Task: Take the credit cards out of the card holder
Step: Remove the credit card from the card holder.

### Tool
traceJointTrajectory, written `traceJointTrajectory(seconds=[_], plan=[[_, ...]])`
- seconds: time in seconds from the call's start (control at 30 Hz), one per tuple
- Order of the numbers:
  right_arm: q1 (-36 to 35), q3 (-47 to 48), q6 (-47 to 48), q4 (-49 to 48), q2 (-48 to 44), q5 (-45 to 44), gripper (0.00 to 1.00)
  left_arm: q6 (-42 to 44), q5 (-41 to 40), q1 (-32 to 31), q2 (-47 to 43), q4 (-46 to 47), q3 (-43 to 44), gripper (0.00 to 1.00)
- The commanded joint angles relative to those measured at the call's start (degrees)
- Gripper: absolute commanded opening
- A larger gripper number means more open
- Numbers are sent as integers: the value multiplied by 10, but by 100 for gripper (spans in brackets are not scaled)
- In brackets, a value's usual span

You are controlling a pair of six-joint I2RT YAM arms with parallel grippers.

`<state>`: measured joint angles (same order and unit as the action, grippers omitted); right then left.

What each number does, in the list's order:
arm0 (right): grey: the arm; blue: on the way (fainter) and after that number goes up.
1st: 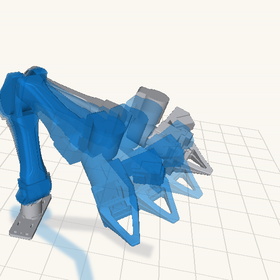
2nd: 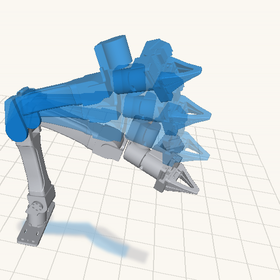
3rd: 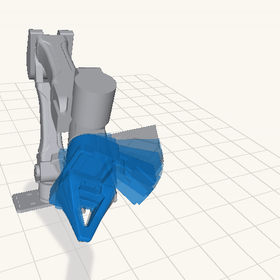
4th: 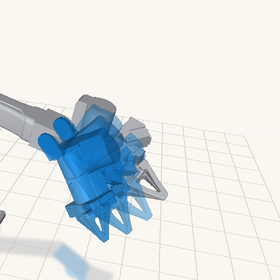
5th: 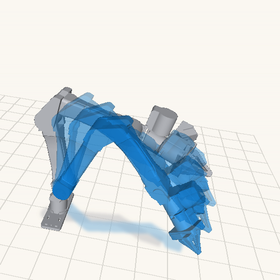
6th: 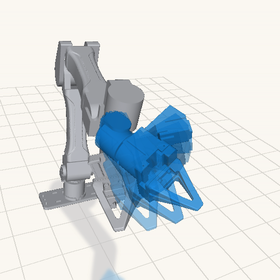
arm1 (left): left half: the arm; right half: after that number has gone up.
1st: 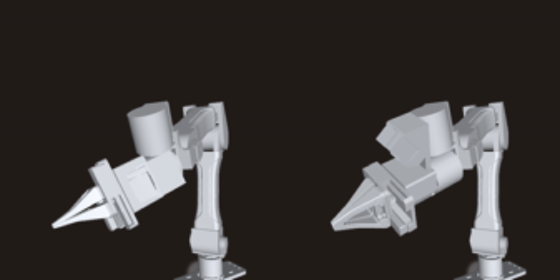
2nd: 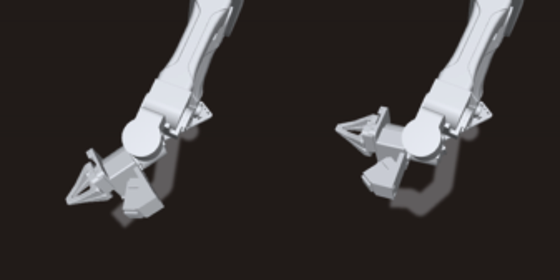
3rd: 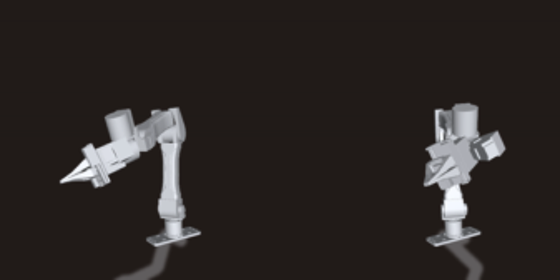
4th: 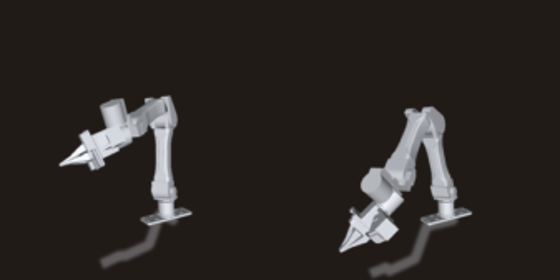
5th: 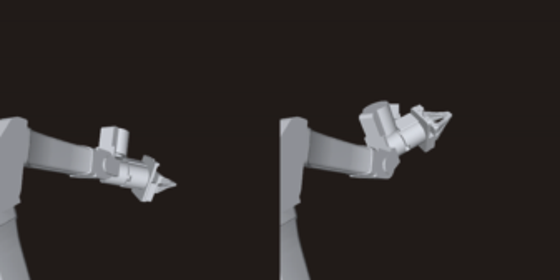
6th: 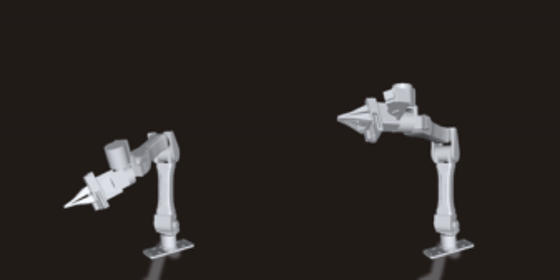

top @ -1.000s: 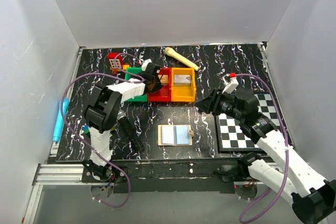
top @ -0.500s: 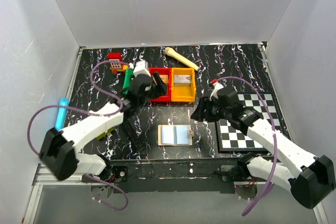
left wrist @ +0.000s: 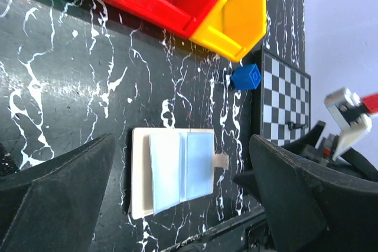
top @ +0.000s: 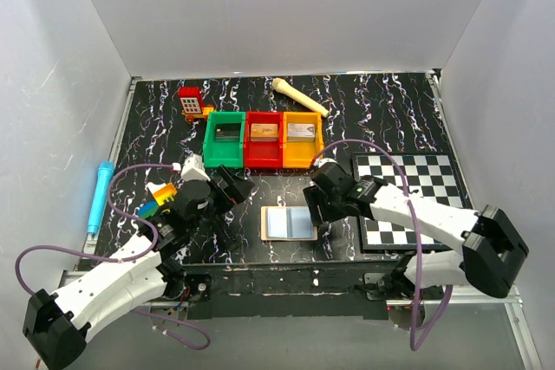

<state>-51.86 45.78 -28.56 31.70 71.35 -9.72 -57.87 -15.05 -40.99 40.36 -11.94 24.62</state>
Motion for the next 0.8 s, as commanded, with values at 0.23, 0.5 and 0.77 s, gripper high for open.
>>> traceJointTrajectory(seconds=[0.23, 0.5, 0.77], plan=[[-4, 35, -12, -9, 73, -7, 66, -17, 96, -3, 23, 3, -13, 93], [-25, 55, 2, -5, 72, -21, 76, -6, 101, -6, 38, 6, -7, 92], [-33, 88, 11, 31, 145, -57, 68, -3, 104, -9, 56, 10, -2, 92]])
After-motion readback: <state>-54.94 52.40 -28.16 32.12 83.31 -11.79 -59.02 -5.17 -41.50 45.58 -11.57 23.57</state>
